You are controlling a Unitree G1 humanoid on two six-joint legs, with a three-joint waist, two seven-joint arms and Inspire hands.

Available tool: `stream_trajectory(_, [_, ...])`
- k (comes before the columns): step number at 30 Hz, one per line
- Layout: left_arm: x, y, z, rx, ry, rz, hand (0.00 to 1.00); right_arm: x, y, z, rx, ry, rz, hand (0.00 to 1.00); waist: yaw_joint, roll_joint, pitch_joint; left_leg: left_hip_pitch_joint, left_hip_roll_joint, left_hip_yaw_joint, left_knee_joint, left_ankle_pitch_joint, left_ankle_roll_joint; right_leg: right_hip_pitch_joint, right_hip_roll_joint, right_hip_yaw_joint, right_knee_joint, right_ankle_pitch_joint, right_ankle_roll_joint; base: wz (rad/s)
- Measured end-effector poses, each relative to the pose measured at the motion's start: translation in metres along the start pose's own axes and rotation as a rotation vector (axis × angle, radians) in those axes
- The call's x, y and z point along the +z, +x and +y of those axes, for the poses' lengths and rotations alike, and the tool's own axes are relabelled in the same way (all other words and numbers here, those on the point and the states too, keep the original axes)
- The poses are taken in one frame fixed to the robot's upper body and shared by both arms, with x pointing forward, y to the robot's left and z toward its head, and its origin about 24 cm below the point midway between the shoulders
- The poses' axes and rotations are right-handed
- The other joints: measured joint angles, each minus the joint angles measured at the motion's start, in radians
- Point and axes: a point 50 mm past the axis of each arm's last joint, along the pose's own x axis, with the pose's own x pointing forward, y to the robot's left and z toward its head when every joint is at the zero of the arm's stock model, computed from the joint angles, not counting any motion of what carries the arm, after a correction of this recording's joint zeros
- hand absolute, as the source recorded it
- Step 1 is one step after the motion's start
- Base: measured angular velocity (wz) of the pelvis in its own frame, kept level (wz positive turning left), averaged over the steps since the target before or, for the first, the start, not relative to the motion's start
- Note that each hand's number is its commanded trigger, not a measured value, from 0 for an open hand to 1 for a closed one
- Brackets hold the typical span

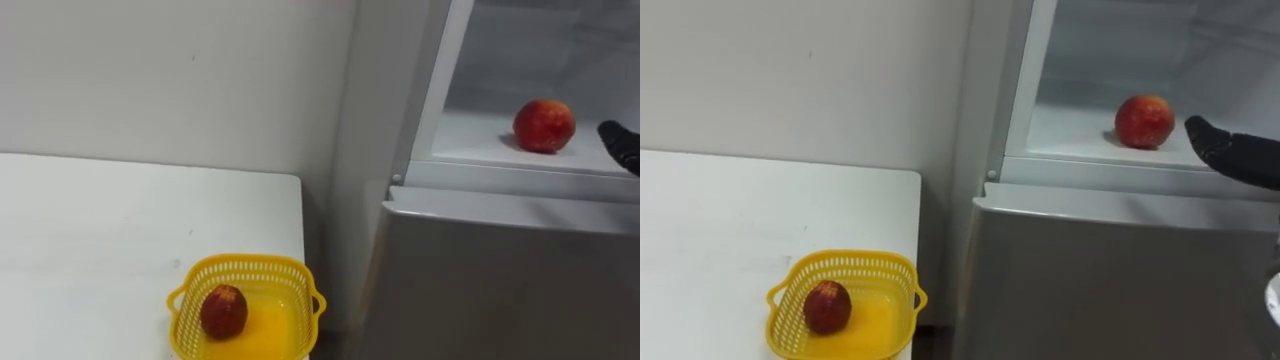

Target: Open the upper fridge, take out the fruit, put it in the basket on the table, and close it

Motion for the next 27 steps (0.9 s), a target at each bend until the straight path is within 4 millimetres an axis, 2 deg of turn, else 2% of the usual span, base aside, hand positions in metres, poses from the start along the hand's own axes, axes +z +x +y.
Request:
stream_trajectory(8, [0.001, 0.001, 0.009, 0.010, 0.000, 0.009, 0.00, -0.017, 0.009, -0.001, 0.071, 0.035, 0.134, 0.00, 0.015, -0.019, -0.0129, -0.006, -0.001, -0.012, 0.002, 0.000, 0.000, 0.004, 0.000, -0.012, -0.010, 0.000, 0.000, 0.03])
stream_trajectory(17, [0.003, 0.000, 0.010, 0.010, 0.001, 0.000, 0.00, 0.001, 0.019, 0.019, 0.189, 0.133, 0.105, 0.00, 0.016, -0.016, -0.0107, -0.013, 0.000, -0.037, 0.005, 0.000, -0.001, 0.012, -0.001, -0.038, -0.014, 0.000, 0.000, 0.09])
stream_trajectory(27, [0.000, 0.000, 0.012, 0.037, -0.005, 0.006, 0.00, 0.018, 0.028, 0.022, 0.228, 0.187, 0.068, 0.00, 0.020, -0.014, -0.0069, -0.008, -0.001, -0.040, 0.003, 0.000, -0.001, 0.018, -0.001, -0.040, -0.014, 0.000, 0.000, 0.01])
